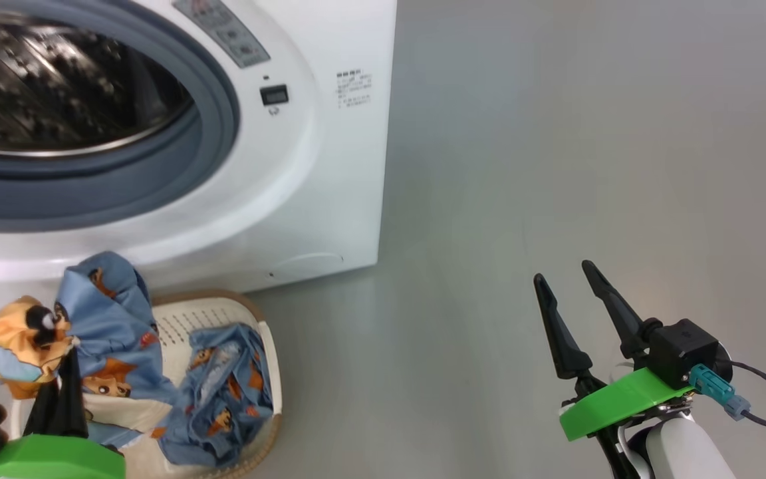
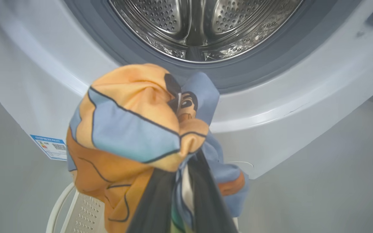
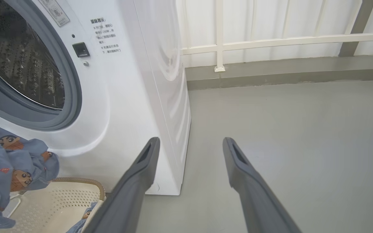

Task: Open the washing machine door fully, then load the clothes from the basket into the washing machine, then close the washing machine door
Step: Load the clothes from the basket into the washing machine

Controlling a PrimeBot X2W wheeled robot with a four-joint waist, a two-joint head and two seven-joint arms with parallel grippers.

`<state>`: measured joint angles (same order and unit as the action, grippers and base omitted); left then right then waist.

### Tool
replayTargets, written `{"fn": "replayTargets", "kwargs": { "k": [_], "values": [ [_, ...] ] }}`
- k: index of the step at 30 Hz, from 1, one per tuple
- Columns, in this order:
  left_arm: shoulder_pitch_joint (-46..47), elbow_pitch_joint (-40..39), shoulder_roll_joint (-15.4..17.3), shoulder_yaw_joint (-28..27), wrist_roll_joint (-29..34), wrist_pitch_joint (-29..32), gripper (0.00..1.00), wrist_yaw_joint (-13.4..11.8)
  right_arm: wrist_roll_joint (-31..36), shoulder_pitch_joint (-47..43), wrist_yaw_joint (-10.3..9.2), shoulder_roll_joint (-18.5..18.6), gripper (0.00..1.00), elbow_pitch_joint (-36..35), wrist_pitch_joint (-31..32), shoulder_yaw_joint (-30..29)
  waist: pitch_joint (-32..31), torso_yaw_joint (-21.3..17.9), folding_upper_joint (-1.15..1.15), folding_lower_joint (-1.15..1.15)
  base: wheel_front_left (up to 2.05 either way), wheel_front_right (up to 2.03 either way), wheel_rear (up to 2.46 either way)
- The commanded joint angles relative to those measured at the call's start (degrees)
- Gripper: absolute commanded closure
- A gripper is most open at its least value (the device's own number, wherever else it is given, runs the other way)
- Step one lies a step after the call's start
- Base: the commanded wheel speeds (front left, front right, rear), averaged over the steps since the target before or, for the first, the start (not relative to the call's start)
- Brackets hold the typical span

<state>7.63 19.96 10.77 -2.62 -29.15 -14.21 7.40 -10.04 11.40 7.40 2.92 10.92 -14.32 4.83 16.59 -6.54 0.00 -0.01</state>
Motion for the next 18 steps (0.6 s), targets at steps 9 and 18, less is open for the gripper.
{"fn": "replayTargets", "kwargs": {
  "k": [9,18],
  "values": [
    [-5.3,-10.9,-2.9,-5.9,7.1,-0.8,1.00,0.1,1.5,-2.7,0.09,0.0,0.00,-0.4,-0.7,0.7,-7.5,1.2,0.00,0.01,0.00,0.00,0.00],
    [-9.5,-16.0,-5.2,-6.8,12.0,-0.8,1.00,0.1,3.4,-6.0,0.09,0.0,0.00,-0.6,-0.7,-1.3,-12.5,3.1,0.00,0.01,0.00,0.00,0.00]
  ]
}}
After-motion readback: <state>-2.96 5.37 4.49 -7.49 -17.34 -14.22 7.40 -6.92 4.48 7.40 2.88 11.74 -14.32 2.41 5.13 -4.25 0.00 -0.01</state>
